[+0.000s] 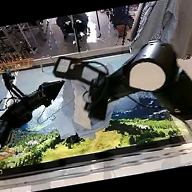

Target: Fold the clothes and pants, and hang the long-sleeved shirts on hangers.

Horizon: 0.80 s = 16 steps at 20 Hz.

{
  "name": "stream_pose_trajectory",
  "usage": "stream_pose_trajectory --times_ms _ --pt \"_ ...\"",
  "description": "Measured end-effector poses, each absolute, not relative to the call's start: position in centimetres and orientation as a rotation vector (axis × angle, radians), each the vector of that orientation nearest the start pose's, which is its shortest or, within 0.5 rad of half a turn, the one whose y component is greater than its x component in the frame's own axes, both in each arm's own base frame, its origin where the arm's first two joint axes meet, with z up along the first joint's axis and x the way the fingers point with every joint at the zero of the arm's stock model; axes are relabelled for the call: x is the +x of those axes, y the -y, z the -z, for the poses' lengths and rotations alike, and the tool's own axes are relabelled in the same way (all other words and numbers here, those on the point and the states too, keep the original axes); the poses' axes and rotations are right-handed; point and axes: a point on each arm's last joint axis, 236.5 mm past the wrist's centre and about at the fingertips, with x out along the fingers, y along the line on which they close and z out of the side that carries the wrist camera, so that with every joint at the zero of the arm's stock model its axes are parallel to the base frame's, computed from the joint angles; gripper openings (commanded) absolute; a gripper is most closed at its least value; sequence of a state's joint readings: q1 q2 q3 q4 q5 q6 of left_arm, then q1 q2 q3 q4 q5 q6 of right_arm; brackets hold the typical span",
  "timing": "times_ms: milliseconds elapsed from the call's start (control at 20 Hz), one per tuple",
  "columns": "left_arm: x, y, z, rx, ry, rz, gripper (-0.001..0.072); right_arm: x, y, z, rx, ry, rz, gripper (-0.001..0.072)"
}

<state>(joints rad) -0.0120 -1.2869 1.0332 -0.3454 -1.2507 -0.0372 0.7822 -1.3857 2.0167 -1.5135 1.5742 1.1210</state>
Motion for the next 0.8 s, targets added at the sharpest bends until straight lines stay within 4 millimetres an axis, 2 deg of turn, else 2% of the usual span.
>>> stream_pose_trajectory --times_ms 50,100,200,300,450,550,600,650,700,750,800 --pt "39.4 21.7 -25.3 -0.488 -0.018 1.218 0.0010 31.0 -29.5 -25.0 -0.794 -0.690 -0.908 0.0681" --pt "39.1 21.7 -25.4 -0.489 -0.012 1.235 0.0010 32.7 -28.1 -25.6 -0.840 -0.656 -0.847 0.0708" --pt "38.6 21.9 -25.5 -0.489 -0.005 1.257 0.0010 36.1 -26.0 -26.5 -0.910 -0.583 -0.753 0.0710" --pt "38.4 21.9 -25.7 -0.491 0.001 1.269 0.0010 38.9 -25.8 -26.7 -0.961 -0.502 -0.719 0.0712" --pt "38.2 22.0 -25.7 -0.490 0.004 1.278 0.0010 42.0 -27.8 -25.5 -1.019 -0.394 -0.741 0.0692" --pt "38.1 22.0 -25.8 -0.489 0.006 1.281 0.0010 43.3 -29.7 -24.2 -1.023 -0.351 -0.777 0.0515" --pt "38.1 22.0 -25.8 -0.489 0.006 1.281 0.0010 43.8 -30.3 -23.8 -1.022 -0.336 -0.788 0.0403" --pt "38.1 22.0 -25.8 -0.490 0.006 1.281 0.0011 44.2 -30.8 -23.4 -1.020 -0.327 -0.795 0.0214" --pt "38.1 22.0 -25.7 -0.486 0.004 1.282 0.0011 44.3 -31.2 -23.2 -1.018 -0.318 -0.806 0.0119" --pt "38.2 22.0 -25.6 -0.484 0.000 1.276 0.0070 44.3 -31.5 -22.9 -1.022 -0.312 -0.823 0.0051" --pt "38.4 21.9 -25.6 -0.487 0.001 1.266 0.0396 44.1 -31.7 -22.5 -1.028 -0.315 -0.840 0.0023"
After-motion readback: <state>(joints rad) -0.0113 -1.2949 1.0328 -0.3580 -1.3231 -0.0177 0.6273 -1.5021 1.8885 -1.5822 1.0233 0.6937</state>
